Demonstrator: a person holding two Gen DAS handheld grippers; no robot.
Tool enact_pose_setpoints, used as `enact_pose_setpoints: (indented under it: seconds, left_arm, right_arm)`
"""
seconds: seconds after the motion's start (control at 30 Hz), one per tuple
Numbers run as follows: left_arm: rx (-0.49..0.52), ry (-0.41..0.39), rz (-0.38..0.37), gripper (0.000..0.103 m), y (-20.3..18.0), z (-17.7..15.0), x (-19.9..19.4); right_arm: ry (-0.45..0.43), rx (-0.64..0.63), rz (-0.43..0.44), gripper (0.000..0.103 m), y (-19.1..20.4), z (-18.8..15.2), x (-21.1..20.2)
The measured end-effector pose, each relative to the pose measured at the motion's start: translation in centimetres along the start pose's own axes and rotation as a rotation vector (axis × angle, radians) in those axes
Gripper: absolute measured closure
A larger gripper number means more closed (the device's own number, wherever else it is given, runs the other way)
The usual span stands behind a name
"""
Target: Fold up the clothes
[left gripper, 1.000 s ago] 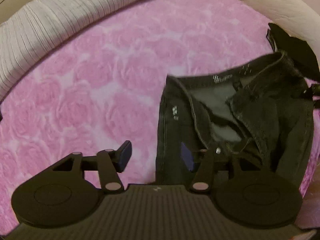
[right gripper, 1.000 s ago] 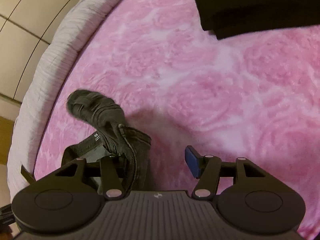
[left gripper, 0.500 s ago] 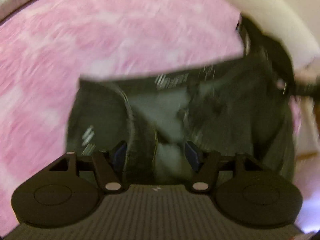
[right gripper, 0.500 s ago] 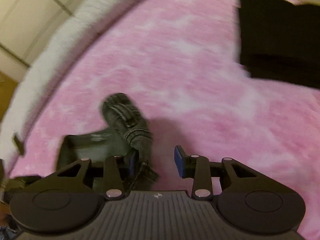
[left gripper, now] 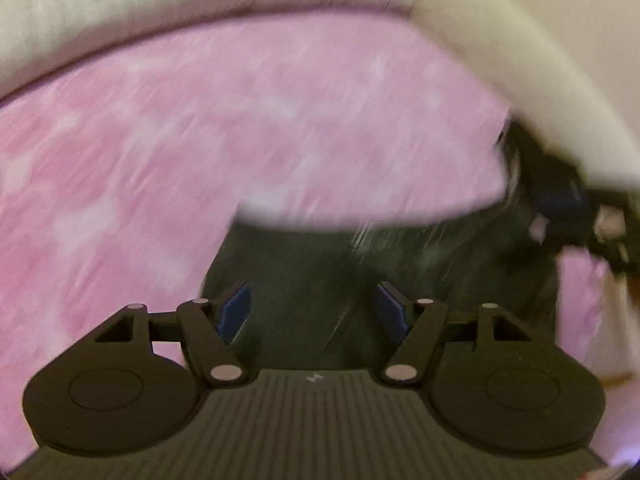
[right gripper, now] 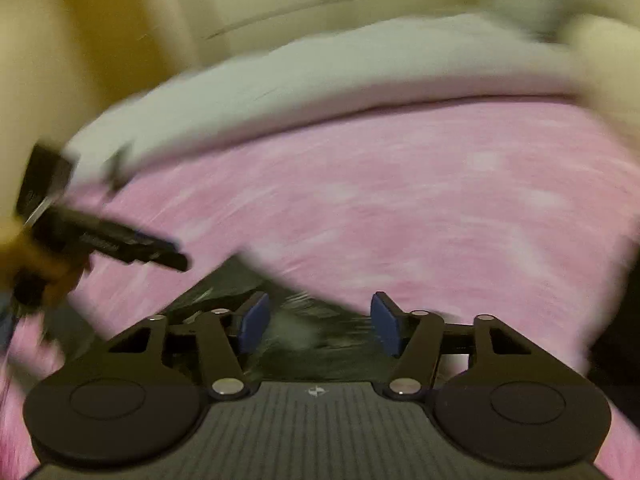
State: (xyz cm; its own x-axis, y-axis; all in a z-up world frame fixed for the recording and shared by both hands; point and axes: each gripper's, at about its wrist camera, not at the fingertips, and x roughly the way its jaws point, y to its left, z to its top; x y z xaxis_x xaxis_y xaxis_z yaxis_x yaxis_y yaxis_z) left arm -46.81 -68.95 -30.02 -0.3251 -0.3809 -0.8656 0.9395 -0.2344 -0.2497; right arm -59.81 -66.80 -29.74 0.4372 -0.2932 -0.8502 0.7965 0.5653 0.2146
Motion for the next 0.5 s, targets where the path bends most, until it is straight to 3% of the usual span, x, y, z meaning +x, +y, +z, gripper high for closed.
enact_pose_setpoints:
  seconds: [0.13, 0.2, 0.3, 0.37, 0.4, 0.47, 0.5]
  left_arm:
    - [0.000, 0.130, 0.000, 0.039, 0.1, -7.0, -0.6]
    - [-0.004, 0.181, -0.016, 0.039, -0.3, -10.3, -1.2]
    - [-0.027, 0.235, -0.037, 0.039, -1.2, -14.2, -1.5]
    - [-0.069, 0.244, -0.063, 0.039, -2.0, -16.0, -2.1]
    - [-0.079, 0.252, -0.076, 0.040, -2.4, -16.7, -2.3]
    - [-0.087, 0.270, -0.103, 0.042, -3.1, -18.0, -2.6]
    - [-0.088, 0.283, -0.125, 0.043, -3.7, -18.7, -2.8]
  right_arm:
    - [0.082, -0.332, 0.076, 0.043, 3.4, 3.6, 3.4]
    - [0.168, -0.470, 0.058, 0.043, 4.2, 4.0, 6.3]
    - [0.321, -0.582, 0.036, 0.043, 3.9, 3.7, 9.9]
    - [0.379, -0.591, 0.038, 0.044, 3.1, 3.1, 11.0]
    - [0.391, -0.575, 0.047, 0.049, 2.7, 3.0, 11.0]
    - [0.383, -0.504, 0.069, 0.076, 1.6, 3.0, 9.9]
    - [0.373, -0.465, 0.086, 0.080, 1.1, 3.0, 9.1]
